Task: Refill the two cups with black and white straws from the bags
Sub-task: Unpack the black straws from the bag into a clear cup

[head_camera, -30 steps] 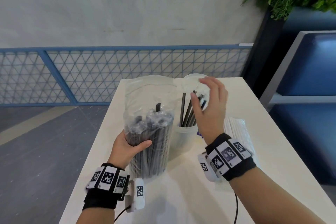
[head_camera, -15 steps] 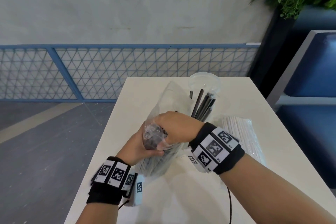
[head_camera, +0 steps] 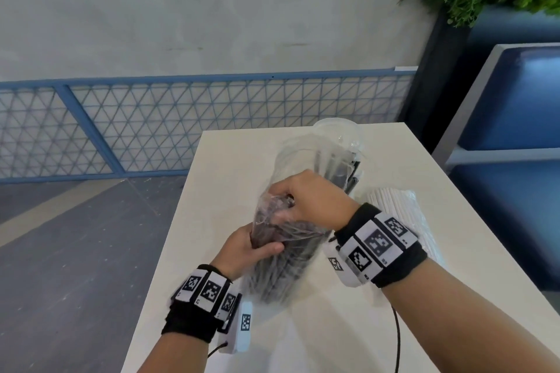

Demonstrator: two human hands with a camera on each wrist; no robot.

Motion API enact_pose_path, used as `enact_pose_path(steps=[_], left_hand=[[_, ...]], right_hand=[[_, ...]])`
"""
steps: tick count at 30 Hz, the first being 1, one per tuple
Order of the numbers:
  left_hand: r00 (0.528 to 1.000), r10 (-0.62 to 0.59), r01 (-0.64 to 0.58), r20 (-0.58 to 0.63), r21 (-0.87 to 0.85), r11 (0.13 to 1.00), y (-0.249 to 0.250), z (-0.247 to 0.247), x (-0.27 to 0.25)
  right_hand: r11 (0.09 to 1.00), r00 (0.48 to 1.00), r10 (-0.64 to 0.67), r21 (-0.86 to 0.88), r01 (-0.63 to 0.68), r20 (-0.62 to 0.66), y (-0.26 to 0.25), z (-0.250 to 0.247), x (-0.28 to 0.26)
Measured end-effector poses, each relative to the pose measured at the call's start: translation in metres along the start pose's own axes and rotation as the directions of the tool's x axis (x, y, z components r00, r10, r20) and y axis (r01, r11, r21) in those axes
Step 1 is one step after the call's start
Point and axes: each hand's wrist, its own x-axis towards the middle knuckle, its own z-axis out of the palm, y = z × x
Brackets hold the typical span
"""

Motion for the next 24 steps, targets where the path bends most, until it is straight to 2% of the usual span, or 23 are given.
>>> enact_pose_path(steps=[3, 6, 10, 13, 16, 20, 22, 24], left_hand=[[0.999, -0.032, 0.032, -0.005, 0.034, 0.999, -0.009, -0.002, -0.001], [1.000, -0.028, 0.027, 0.004, 0.047, 0.999, -0.008, -0.005, 0.001], [0.999, 0.011, -0.011, -0.032, -0.013, 1.000, -0.006, -0.007, 0.000], [0.996, 0.052, -0.054, -0.074, -0.027, 0.998, 0.002, -0.004, -0.002], [0.992, 0.109, -0.110, -0.059, -0.014, 0.994, 0.015, -0.002, -0.006], [0.982, 0.175, -0.177, -0.077, -0.018, 0.984, 0.027, 0.004, -0.010], [0.981, 0.171, -0.175, -0.092, -0.037, 0.984, 0.025, 0.008, -0.011], [0.984, 0.156, -0.161, -0.085, -0.050, 0.986, 0.021, 0.009, -0.013]], right_hand=[[0.999, 1.000, 0.012, 0.039, -0.011, -0.023, -0.002, -0.016, 0.001], [0.993, 0.986, 0.088, 0.094, -0.075, -0.144, -0.001, -0.026, 0.000], [0.937, 0.884, 0.266, 0.319, -0.143, -0.384, 0.000, -0.011, -0.005], [0.873, 0.848, 0.387, 0.441, -0.210, -0.363, -0.001, 0.015, -0.008], [0.787, 0.813, 0.465, 0.585, -0.198, -0.351, 0.005, 0.032, -0.007], [0.737, 0.829, 0.461, 0.657, -0.158, -0.317, 0.004, 0.042, -0.008], [0.683, 0.814, 0.478, 0.722, -0.107, -0.331, 0.002, 0.048, -0.008], [0.661, 0.786, 0.516, 0.742, -0.112, -0.340, 0.000, 0.052, -0.007]])
